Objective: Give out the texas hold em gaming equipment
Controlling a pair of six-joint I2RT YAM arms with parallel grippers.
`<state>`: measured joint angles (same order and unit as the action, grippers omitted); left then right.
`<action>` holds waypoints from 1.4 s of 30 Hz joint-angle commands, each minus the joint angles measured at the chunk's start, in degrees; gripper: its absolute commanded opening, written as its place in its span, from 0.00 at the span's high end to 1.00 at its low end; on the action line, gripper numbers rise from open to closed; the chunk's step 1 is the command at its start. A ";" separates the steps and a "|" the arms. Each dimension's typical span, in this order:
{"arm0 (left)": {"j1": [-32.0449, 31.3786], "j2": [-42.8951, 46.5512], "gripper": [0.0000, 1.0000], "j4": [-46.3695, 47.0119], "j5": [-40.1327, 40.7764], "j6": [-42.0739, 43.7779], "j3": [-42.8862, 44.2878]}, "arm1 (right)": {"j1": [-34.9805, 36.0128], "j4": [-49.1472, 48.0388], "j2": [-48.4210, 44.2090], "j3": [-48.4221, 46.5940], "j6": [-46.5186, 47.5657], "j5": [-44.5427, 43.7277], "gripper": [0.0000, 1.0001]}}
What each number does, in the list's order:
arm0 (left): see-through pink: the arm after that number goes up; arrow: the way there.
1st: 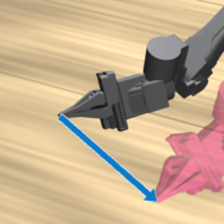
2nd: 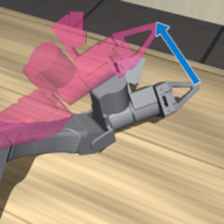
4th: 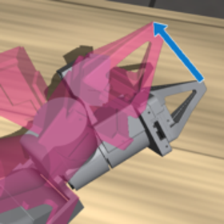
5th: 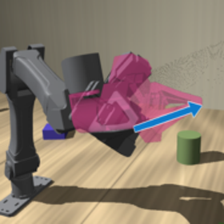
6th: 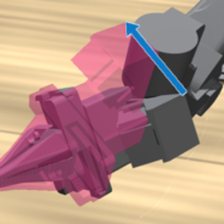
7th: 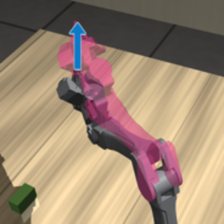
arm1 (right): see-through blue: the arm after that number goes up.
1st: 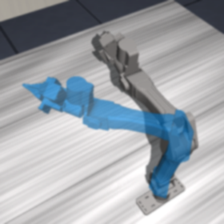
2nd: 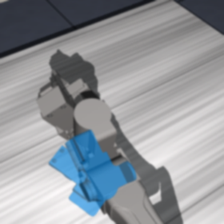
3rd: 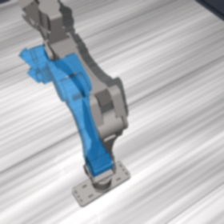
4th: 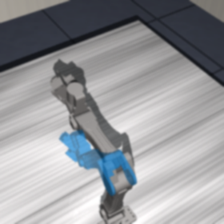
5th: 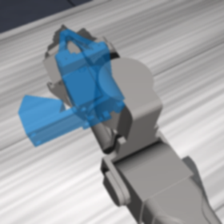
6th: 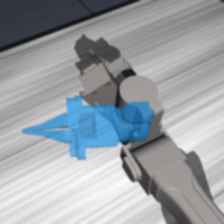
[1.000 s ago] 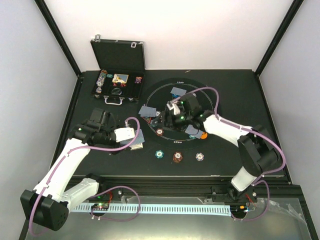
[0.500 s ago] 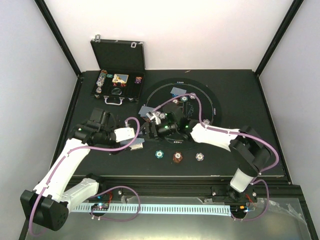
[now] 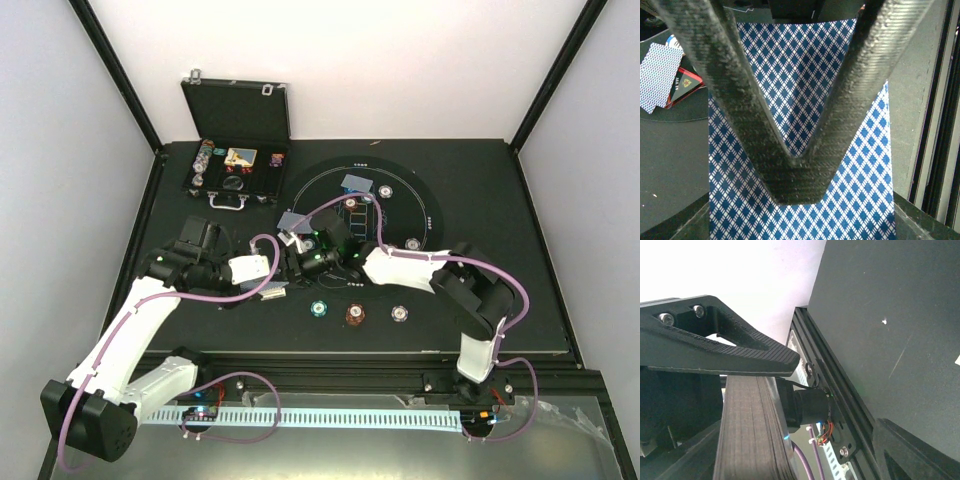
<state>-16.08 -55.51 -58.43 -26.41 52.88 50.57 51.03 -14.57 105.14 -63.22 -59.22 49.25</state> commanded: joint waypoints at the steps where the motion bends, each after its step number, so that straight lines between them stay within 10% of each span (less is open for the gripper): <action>1: 0.17 0.49 0.98 0.03 -1.60 0.24 1.29 | -1.08 -1.86 -0.37 1.23 -0.44 0.67 0.24; 29: 0.17 0.40 0.98 0.34 -1.86 0.23 1.12 | -9.39 8.71 -12.78 7.83 6.26 -2.34 0.97; 42: 0.17 0.31 0.98 0.25 -1.19 0.42 1.09 | -23.04 18.93 -9.07 0.36 14.20 -0.37 0.99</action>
<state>-16.08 -55.59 -58.57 -26.17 52.88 50.57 33.12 -0.82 92.95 -57.14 -49.93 48.56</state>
